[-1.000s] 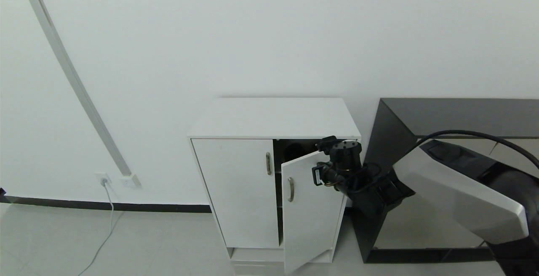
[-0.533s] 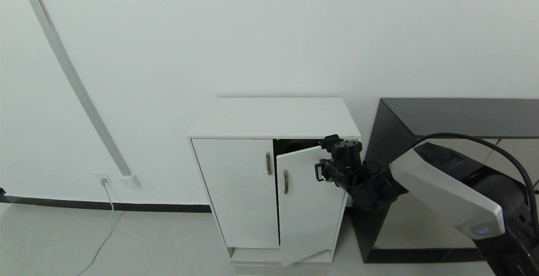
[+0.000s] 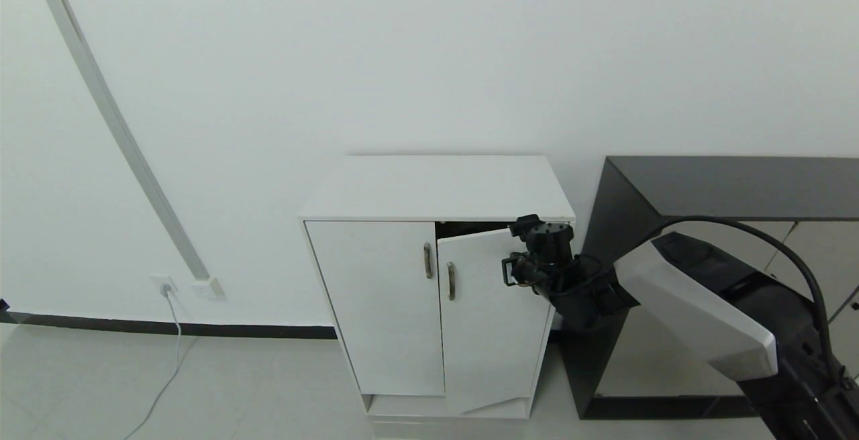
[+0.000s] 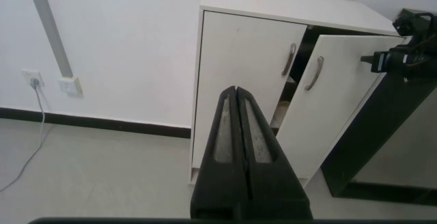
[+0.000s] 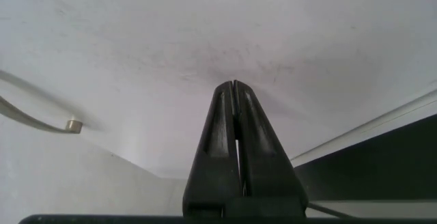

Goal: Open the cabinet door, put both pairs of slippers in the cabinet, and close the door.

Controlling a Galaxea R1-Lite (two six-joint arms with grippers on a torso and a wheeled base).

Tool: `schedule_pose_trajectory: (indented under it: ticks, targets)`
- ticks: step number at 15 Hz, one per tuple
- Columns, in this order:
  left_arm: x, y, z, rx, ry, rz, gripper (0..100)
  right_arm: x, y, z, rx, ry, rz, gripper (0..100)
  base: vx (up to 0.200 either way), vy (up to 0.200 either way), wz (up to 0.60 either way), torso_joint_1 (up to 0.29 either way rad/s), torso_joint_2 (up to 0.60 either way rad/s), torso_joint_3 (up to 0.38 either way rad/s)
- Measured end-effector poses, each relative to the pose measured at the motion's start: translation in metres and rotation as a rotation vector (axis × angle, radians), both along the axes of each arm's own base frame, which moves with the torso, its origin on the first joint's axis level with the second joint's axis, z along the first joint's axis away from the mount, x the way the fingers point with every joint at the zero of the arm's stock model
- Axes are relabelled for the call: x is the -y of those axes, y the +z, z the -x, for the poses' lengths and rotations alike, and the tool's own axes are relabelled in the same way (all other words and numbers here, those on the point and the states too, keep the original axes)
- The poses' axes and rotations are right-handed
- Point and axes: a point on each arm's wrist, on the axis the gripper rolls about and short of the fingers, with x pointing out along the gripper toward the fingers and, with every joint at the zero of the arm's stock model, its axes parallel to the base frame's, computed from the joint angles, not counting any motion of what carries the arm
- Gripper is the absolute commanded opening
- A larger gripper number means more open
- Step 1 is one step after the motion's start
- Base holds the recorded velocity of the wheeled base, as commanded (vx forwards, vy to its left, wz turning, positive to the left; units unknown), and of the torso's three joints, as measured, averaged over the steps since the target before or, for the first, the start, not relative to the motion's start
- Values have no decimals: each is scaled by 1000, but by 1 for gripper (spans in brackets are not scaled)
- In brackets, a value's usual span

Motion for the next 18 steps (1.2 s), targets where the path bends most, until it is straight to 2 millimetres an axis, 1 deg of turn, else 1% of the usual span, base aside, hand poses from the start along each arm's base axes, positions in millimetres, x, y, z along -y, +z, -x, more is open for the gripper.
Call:
schedule_pose_trajectory:
  ticks: [7, 14, 18]
  targets:
    - [0, 0, 0, 0, 1, 0, 0, 1, -9, -10, -6, -12, 7, 0, 0, 0, 0, 0, 0, 0]
    - [0, 0, 0, 0, 1, 0, 0, 2, -9, -20, -12, -23, 10, 0, 0, 0, 0, 0, 0, 0]
    - [0, 0, 0, 0, 0, 0, 0, 3, -8, -31, 1, -35, 5, 0, 0, 0, 0, 0, 0, 0]
